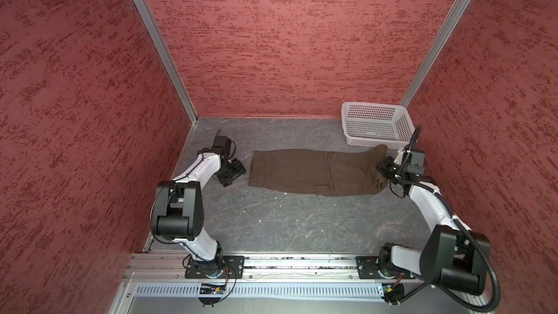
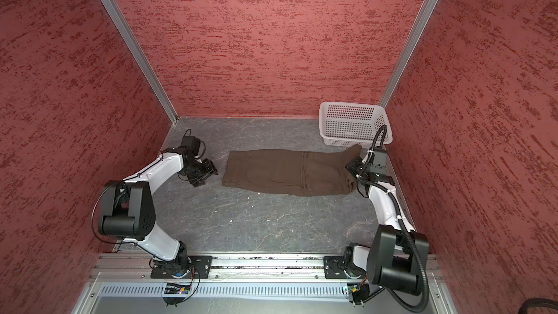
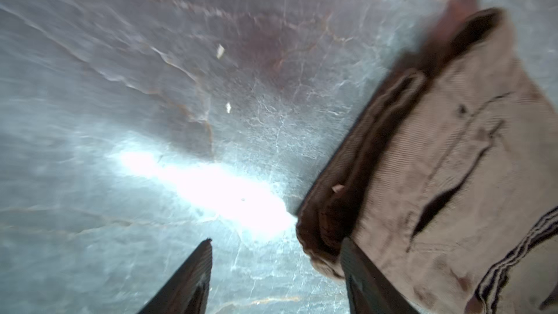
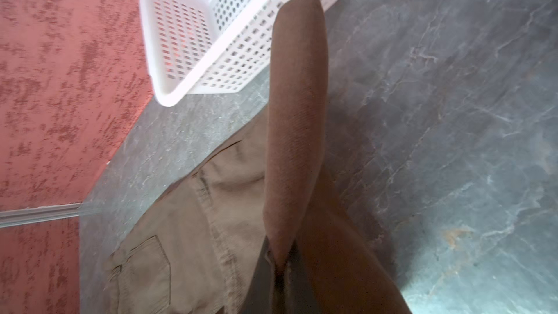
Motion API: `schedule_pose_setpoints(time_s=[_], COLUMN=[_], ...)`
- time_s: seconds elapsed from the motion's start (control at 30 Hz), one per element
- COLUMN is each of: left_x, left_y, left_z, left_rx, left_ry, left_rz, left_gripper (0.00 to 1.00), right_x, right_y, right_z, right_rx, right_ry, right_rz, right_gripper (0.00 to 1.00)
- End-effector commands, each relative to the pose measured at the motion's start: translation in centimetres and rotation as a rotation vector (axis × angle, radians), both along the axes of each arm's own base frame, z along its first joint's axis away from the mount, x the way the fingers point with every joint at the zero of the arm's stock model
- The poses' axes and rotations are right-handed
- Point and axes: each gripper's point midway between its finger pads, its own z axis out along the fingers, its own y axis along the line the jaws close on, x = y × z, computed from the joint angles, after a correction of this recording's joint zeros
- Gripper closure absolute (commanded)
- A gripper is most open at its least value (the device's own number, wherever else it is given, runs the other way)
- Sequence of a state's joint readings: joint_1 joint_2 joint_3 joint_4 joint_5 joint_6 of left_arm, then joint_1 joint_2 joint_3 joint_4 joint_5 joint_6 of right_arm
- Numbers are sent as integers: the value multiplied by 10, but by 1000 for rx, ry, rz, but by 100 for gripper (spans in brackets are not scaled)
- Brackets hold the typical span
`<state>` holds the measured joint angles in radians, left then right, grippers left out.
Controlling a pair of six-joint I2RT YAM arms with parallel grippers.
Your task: Fold and stack the trousers
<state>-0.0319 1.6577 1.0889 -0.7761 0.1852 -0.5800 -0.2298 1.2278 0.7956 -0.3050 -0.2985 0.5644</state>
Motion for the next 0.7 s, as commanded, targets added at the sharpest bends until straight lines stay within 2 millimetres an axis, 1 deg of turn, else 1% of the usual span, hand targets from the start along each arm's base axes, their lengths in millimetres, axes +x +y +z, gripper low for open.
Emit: schedule_pose_setpoints(time_s=[0.0, 0.07, 0.1, 0.17, 0.23, 0.33, 0.5, 0.57, 0.6, 0.67], left_x=[17, 22, 24, 25, 27, 27, 25, 24, 23, 21], left_y=[-13, -21, -24, -27, -30, -32, -35, -35, -36, -36], left_z=[-12, -16, -18, -22, -26, -33, -38, -39, -40, -43], left_rx=[-48, -44, -29, 15, 25, 24, 11, 13, 12, 4], left_ry=[-16, -7, -4, 15, 27, 46, 59, 64, 65, 77], left_rz=[6, -14, -27, -40, -46, -33, -36, -38, -40, -41], left_gripper=[32, 33, 33, 34, 35, 35, 36, 36, 36, 36], right_x=[9, 13, 16, 20, 25, 32, 44, 49, 55, 60], right_y=[7, 21, 33, 60, 95, 142, 207, 230, 244, 267], right_z=[37, 46, 51, 58, 67, 77, 89, 94, 83, 82], right_rx=[-35, -16, -8, -6, 2, 14, 41, 48, 52, 64], right_ry=[-75, -98, -111, -124, -144, -165, -188, -198, -170, -165], right_rz=[18, 46, 71, 119, 191, 286, 413, 458, 485, 530], right_gripper=[100, 100, 100, 100, 100, 100, 100, 100, 100, 100])
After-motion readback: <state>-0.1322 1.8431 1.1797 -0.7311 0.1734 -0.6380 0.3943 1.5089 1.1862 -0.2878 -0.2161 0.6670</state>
